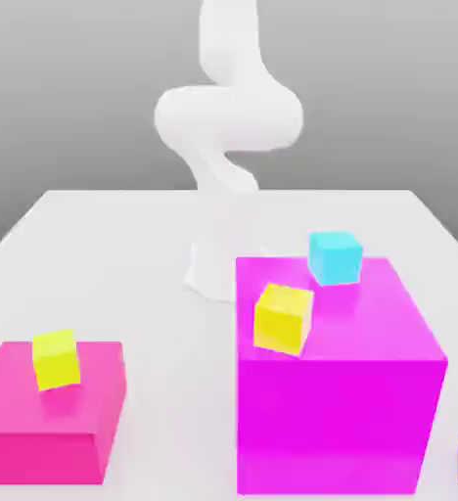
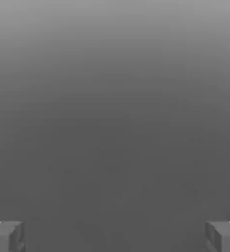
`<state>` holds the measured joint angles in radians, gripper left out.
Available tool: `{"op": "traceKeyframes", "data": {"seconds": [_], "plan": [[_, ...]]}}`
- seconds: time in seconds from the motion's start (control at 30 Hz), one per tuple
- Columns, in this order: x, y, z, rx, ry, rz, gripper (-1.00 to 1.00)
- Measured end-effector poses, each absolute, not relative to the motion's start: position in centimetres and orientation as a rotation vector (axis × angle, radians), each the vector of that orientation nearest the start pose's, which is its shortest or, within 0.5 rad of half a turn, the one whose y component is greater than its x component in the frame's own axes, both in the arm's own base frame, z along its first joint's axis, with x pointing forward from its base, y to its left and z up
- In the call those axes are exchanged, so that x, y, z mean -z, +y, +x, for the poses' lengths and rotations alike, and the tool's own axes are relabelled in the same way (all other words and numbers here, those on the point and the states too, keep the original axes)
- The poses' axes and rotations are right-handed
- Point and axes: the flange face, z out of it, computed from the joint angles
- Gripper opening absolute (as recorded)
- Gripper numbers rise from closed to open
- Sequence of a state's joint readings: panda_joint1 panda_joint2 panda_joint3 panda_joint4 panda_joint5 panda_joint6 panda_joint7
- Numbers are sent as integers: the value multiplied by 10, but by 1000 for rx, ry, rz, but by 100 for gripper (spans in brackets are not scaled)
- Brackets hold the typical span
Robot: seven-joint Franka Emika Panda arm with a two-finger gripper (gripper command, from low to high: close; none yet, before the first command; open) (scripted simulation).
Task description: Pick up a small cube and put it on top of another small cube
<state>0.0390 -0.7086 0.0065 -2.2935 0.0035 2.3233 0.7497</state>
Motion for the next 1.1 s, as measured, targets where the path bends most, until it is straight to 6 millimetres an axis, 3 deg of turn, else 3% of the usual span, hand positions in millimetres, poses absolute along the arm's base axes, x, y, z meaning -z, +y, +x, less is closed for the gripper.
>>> {"op": "traceKeyframes", "data": {"seconds": [0.27,0.5,0.67,0.9,1.0,1.1], "plan": [[-579,94,462,731,564,-2794,0],[-469,171,497,515,200,-2958,0],[-383,235,496,350,-110,-3030,0],[-256,294,474,111,-493,-3075,0],[-203,314,456,20,-645,-3070,0],[-157,318,453,3,-673,-3068,0]]}}
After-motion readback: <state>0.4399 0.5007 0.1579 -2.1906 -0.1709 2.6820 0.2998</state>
